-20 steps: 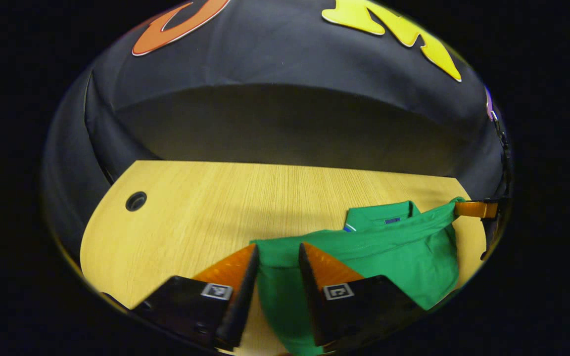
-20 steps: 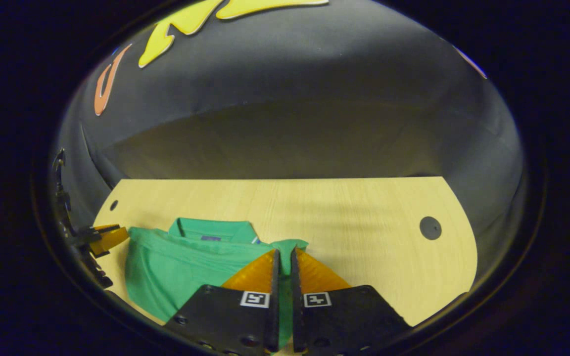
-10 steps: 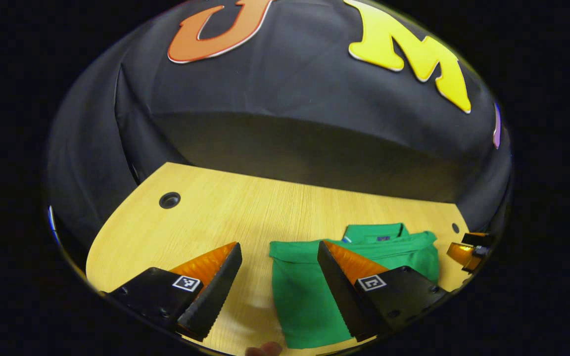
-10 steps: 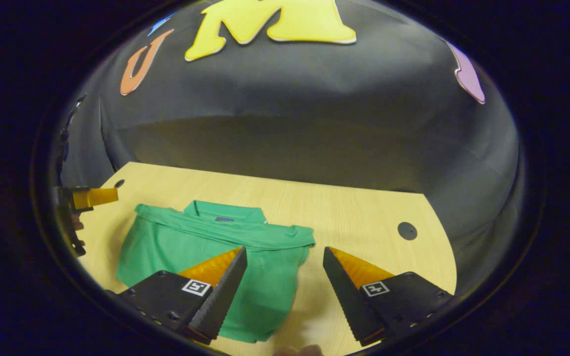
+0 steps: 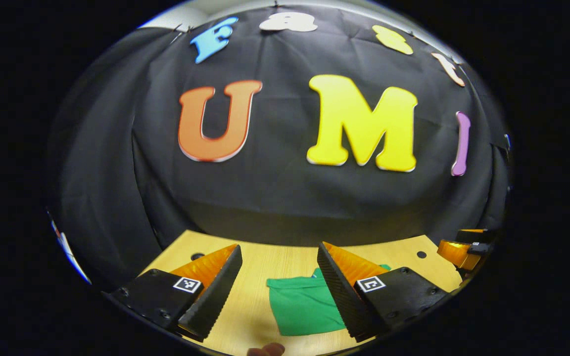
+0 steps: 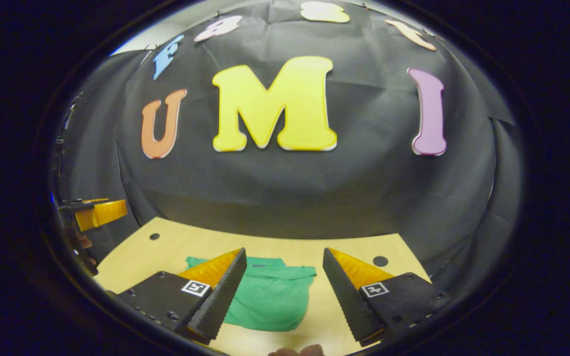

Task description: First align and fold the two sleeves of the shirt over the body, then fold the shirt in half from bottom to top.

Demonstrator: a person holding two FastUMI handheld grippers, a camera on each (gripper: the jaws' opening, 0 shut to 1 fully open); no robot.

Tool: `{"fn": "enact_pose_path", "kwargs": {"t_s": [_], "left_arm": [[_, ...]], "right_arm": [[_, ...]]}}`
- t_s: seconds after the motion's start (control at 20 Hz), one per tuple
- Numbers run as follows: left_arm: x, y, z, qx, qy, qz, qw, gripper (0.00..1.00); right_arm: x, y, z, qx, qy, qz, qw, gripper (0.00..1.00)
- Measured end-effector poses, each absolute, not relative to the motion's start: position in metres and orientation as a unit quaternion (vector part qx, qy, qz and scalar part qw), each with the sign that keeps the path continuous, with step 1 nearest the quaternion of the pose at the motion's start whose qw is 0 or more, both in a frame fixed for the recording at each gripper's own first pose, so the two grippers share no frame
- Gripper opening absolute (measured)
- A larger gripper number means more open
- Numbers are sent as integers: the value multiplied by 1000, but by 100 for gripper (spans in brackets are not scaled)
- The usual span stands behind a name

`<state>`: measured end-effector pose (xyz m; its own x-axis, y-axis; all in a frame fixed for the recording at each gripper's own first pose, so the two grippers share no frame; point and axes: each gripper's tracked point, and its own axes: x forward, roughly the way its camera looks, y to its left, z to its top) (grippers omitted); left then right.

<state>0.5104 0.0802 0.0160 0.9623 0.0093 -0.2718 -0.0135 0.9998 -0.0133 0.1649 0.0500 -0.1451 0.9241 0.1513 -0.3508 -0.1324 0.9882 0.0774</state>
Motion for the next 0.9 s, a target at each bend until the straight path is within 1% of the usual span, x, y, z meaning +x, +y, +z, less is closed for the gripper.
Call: {"fn": "enact_pose_path", "kwargs": {"t_s": [0.1, 0.2, 0.4, 0.6, 0.85, 0.9], "left_arm": [[488, 61, 61, 11, 93, -9, 996, 98], [463, 40, 93, 9, 70, -27, 997, 97], [412, 15, 123, 4, 46, -29, 999, 98], [380, 10, 122, -1, 50, -22, 999, 97], [372, 25, 123, -7, 49, -4, 999, 98], [372, 25, 122, -8, 49, -4, 999, 98]], "right_arm": [[141, 45, -104, 26, 147, 64, 987, 95], [111, 40, -70, 17, 116, 59, 991, 95], [54, 32, -22, 5, 61, 40, 997, 94], [7, 29, 3, 14, 38, 34, 999, 95], [-1, 30, 5, 9, 34, 30, 999, 95], [0, 30, 6, 10, 34, 31, 999, 94]]}}
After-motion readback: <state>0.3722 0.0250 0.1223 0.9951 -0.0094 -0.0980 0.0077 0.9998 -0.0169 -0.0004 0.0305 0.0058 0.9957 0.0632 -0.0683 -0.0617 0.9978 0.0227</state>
